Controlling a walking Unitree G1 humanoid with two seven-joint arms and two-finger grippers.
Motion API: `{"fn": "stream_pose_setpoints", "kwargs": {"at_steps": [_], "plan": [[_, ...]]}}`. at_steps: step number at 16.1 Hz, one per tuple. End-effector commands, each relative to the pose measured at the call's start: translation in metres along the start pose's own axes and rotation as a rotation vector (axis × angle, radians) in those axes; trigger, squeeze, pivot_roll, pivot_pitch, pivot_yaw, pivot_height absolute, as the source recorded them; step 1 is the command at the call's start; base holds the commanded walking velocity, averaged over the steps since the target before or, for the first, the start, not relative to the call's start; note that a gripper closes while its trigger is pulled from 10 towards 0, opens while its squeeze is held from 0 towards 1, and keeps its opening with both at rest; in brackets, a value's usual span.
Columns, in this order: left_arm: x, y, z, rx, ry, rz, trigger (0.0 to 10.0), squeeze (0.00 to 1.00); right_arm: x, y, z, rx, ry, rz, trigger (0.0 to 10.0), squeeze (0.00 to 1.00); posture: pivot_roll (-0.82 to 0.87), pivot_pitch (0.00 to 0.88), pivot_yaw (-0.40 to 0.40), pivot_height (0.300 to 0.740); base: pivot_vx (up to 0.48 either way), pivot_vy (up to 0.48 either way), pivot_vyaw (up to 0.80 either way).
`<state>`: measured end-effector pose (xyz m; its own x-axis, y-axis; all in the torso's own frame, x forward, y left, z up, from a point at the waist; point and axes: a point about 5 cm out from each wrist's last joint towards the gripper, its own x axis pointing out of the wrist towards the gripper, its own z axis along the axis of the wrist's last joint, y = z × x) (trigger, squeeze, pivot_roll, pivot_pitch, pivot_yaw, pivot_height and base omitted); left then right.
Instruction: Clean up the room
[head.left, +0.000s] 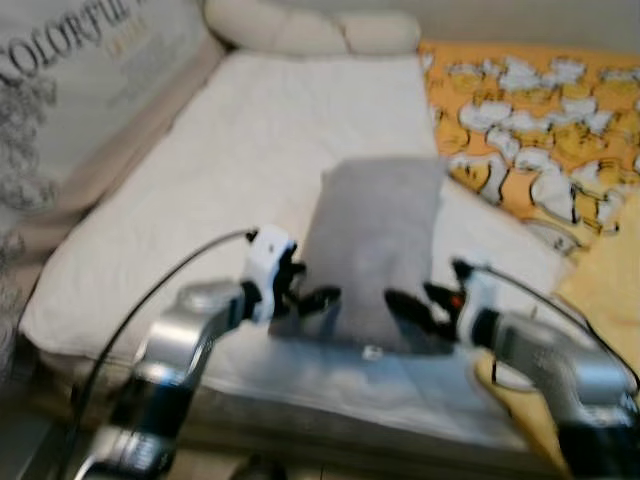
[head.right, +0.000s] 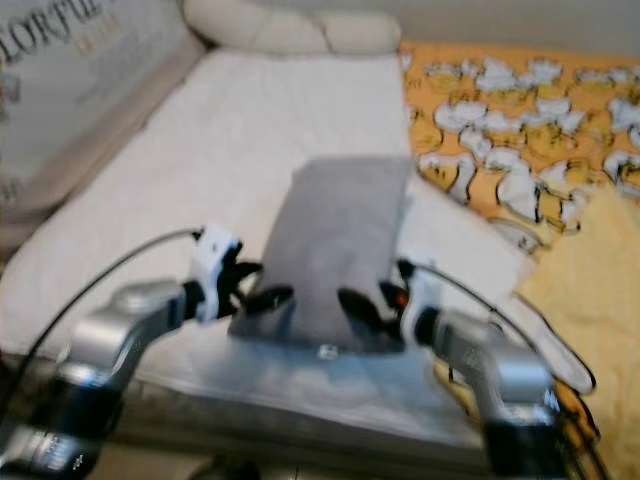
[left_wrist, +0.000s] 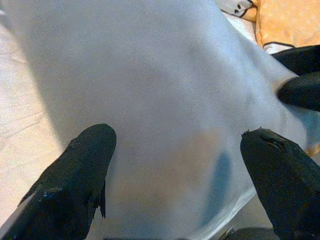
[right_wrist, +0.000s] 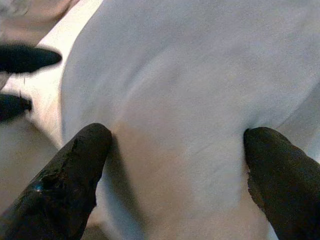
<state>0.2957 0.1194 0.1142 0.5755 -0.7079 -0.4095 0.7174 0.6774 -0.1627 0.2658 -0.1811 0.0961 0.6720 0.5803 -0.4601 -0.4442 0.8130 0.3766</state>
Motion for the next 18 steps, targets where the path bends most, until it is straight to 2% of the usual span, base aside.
{"fn": "stream_pose_setpoints", "kwargs": {"at_steps": [1,2,3,4,6,7,9,11,12,13,14,16,18], "plan": [[-0.006,-0.002,0.008,0.039,-0.026,-0.002,10.0,0.0,-0.011,-0.003,-0.001,-0.019,0.023,0.011,10.0,0.74,-0.08,0.0,0.007,0.74,0.0,0.0,0.0],[-0.01,0.001,0.012,0.053,-0.062,0.02,10.0,0.0,-0.018,-0.017,-0.003,-0.018,0.033,-0.069,10.0,1.0,-0.08,0.0,0.004,0.74,0.0,0.0,0.0],[-0.011,0.012,0.02,0.072,-0.134,0.096,10.0,1.0,-0.024,-0.033,-0.001,-0.017,0.01,-0.16,10.0,1.0,-0.08,0.0,0.006,0.74,0.0,0.0,0.0],[-0.012,0.023,0.027,0.049,-0.199,0.165,10.0,1.0,-0.028,-0.045,0.002,-0.005,-0.033,-0.225,10.0,1.0,-0.08,0.0,0.011,0.74,0.0,0.0,0.0],[-0.011,0.035,0.033,0.019,-0.237,0.226,10.0,1.0,-0.031,-0.053,0.009,0.025,-0.102,-0.247,10.0,1.0,-0.09,0.0,0.022,0.74,0.0,0.0,0.0],[-0.007,0.043,0.036,-0.021,-0.28,0.259,10.0,1.0,-0.03,-0.057,0.013,0.07,-0.165,-0.267,10.0,1.0,-0.1,0.0,0.025,0.74,0.0,0.0,0.0],[0.009,0.059,0.03,-0.091,-0.269,0.29,10.0,1.0,-0.016,-0.067,0.018,0.151,-0.268,-0.317,10.0,1.0,-0.13,0.0,0.053,0.74,0.0,0.0,0.0],[0.024,0.066,0.02,-0.188,-0.259,0.325,10.0,1.0,0.007,-0.068,0.021,0.227,-0.318,-0.313,10.0,1.0,-0.17,0.0,0.069,0.74,0.0,0.0,0.0],[0.026,0.067,0.019,-0.199,-0.255,0.332,10.0,1.0,0.009,-0.068,0.021,0.227,-0.319,-0.313,10.0,1.0,-0.17,0.0,0.072,0.74,0.0,0.0,0.0],[0.03,0.067,0.016,-0.254,-0.267,0.342,10.0,1.0,0.018,-0.068,0.022,0.236,-0.322,-0.318,10.0,1.0,-0.17,0.0,0.073,0.74,0.0,0.0,0.0],[0.034,0.067,0.012,-0.292,-0.27,0.364,10.0,1.0,0.025,-0.067,0.023,0.282,-0.341,-0.286,10.0,1.0,-0.17,0.0,0.076,0.74,0.0,0.0,0.0],[0.043,0.061,0.002,-0.47,-0.33,0.365,10.0,1.0,0.047,-0.051,0.024,0.356,-0.357,-0.174,10.0,1.0,-0.2,0.065,0.08,0.74,0.0,0.0,0.0],[0.055,0.047,-0.005,-0.568,-0.371,0.305,10.0,1.0,0.06,-0.039,0.014,0.391,-0.33,-0.102,10.0,1.0,-0.22,0.091,0.081,0.74,0.0,0.0,0.0]]}}
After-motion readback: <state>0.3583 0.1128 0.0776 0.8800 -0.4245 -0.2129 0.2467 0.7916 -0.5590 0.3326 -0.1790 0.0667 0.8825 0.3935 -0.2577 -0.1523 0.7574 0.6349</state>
